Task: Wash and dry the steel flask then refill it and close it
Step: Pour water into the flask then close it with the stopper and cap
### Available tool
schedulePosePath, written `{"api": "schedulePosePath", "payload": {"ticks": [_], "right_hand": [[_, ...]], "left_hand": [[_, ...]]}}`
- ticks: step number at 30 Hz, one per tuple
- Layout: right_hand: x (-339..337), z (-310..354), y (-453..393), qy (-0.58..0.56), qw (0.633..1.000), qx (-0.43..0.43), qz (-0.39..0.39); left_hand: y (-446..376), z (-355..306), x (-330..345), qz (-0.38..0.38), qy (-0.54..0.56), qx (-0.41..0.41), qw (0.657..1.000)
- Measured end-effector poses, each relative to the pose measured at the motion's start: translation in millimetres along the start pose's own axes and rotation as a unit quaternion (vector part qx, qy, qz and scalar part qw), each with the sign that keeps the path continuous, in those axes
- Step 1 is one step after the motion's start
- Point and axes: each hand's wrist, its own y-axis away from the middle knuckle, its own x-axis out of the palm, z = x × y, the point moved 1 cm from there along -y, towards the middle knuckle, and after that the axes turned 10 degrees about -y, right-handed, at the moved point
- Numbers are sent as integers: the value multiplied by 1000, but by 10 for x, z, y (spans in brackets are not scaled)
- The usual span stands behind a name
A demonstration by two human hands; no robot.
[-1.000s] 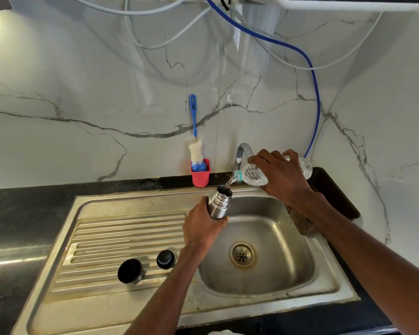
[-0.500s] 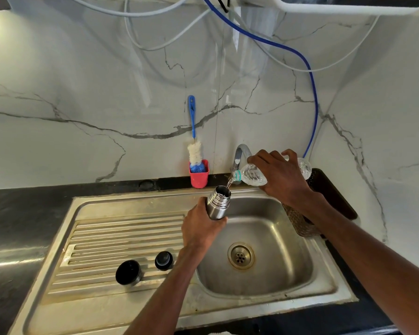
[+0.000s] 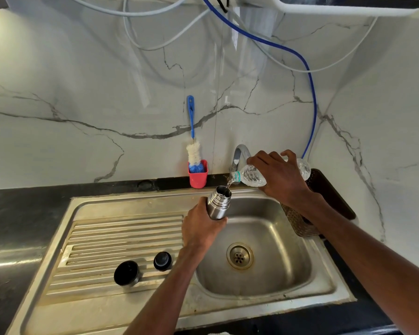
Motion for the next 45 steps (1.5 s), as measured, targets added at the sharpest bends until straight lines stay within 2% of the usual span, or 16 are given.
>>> {"api": "schedulePosePath", "payload": {"ticks": [45], "right_hand": [[-52,-11,23,35,999,11,34]], "left_hand": [[-10,-4,66,1,-19,13,1000]]}}
